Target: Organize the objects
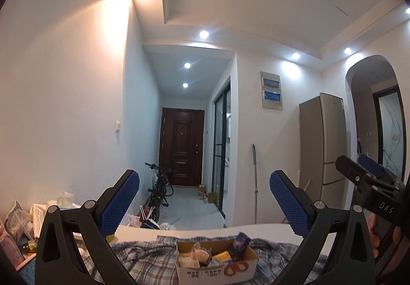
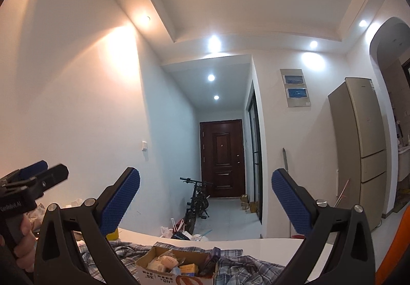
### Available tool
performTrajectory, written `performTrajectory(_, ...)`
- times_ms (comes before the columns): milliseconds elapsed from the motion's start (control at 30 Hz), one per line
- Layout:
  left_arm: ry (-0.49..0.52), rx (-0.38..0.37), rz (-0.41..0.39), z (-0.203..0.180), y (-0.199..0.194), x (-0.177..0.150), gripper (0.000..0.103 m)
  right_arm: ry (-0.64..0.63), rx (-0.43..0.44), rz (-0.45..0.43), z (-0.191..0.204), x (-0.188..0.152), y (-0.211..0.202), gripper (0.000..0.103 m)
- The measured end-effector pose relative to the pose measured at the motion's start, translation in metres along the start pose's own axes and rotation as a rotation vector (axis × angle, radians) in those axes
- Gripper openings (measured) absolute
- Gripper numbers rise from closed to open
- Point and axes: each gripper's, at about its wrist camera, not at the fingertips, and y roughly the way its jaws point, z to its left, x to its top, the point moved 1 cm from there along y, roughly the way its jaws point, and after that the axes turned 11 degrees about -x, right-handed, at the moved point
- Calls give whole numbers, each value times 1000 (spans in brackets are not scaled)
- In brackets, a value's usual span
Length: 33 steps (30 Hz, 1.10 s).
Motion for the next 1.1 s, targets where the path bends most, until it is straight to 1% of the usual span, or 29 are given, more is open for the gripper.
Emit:
performTrajectory(100, -18, -16, 18, -2, -9, -22, 103, -38, -36, -19, 4, -13, -17, 103)
performTrajectory(200, 14, 14, 64, -6, -10, -46, 103, -83, -56, -8, 9, -28, -29, 103)
performTrajectory(267, 28, 17, 92, -7, -12, -58, 103, -92, -64, 10, 12, -37, -39, 103)
performTrajectory(333, 19, 15, 125, -7, -12, -70, 103, -107, -61, 46, 18, -44, -41, 103)
performTrajectory(400, -4, 4, 149, -6, -13, -83, 103, -128, -61, 102, 24, -51, -37, 103)
performTrajectory(500, -27, 14, 167, -2, -11, -99, 103, -149, -57, 201, 28, -64, -22, 103)
performTrajectory(600, -46, 20, 170, 2, -10, -112, 103, -160, -94, 260, 26, -82, -14, 103)
performTrajectory(633, -48, 23, 172, 4, -8, -113, 103, -171, -115, 262, 25, -85, -11, 103)
performTrajectory(700, -41, 58, 179, 4, -8, -120, 103, -206, -164, 252, 27, -90, -11, 103)
performTrajectory(767, -29, 64, 180, 1, -3, -120, 103, -223, -207, 245, 26, -95, -11, 103)
performTrajectory(933, 23, 91, 176, -16, -5, -125, 103, -184, -257, 278, 6, -107, -4, 103)
performTrajectory(1000, 29, 97, 162, -22, -10, -128, 103, -169, -278, 277, -4, -110, -5, 103)
performTrajectory(1100, 29, 91, 168, -20, -10, -132, 103, -152, -286, 266, -13, -114, -9, 103)
